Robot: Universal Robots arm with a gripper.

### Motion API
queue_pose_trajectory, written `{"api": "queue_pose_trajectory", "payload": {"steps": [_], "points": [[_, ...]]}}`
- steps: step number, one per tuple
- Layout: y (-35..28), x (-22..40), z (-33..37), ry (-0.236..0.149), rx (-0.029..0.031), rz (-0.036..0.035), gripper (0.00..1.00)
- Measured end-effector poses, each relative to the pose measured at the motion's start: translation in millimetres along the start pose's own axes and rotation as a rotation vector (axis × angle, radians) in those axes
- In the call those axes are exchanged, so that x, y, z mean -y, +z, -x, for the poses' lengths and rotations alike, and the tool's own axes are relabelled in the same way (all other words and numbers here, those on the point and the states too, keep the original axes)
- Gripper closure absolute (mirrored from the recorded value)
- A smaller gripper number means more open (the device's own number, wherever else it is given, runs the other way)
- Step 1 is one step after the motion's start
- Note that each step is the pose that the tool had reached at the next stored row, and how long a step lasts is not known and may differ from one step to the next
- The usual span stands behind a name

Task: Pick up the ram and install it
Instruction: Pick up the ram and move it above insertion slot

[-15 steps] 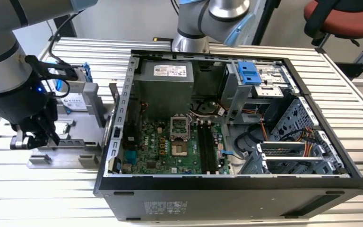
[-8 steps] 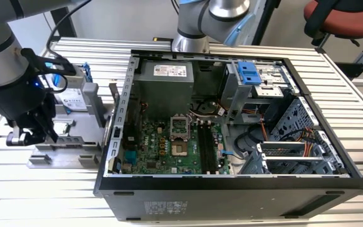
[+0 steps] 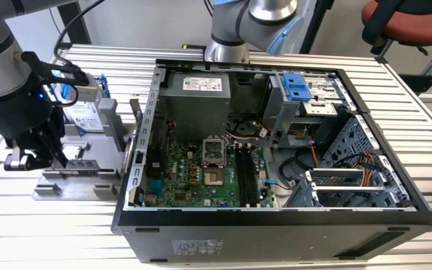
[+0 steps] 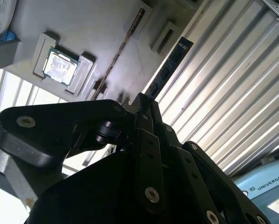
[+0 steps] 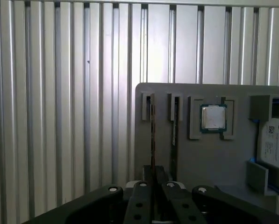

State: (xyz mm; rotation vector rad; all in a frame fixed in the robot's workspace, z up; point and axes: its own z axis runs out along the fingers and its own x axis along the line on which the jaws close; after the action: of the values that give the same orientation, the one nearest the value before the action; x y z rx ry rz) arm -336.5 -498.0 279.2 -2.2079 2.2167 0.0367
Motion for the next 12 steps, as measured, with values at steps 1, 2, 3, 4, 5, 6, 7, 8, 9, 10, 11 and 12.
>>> {"api": "queue_pose_trajectory", "payload": {"steps": [1, 2, 3, 4, 5, 6, 7, 8, 9, 10, 11, 12], "points": [[-1.1, 0.0, 0.0, 0.0, 0.0, 0.0, 1.0], [-2.5, 0.0, 0.1, 0.0, 0.0, 0.0, 1.0], [-4.1, 0.0, 0.1, 0.0, 0.0, -0.0001, 1.0], [-5.6, -0.1, 0.1, 0.0, 0.0, 0.0, 1.0], [-7.0, -0.1, 0.2, 0.0, 0.0, 0.0, 1.0], [-8.4, -0.1, 0.2, 0.0, 0.0, -0.0001, 1.0], [-9.9, -0.1, 0.3, 0.0, 0.0, -0.0001, 1.0], [-11.2, -0.1, 0.3, 0.0, 0.0, -0.0001, 1.0], [-12.6, -0.1, 0.3, 0.0, 0.0, 0.0, 1.0], [-14.0, -0.1, 0.4, 0.0, 0.0, 0.0, 1.0], [-15.3, -0.1, 0.4, 0.0, 0.0001, -0.0001, 1.0], [-16.5, -0.1, 0.4, 0.0, 0.0, 0.0, 1.0]]}}
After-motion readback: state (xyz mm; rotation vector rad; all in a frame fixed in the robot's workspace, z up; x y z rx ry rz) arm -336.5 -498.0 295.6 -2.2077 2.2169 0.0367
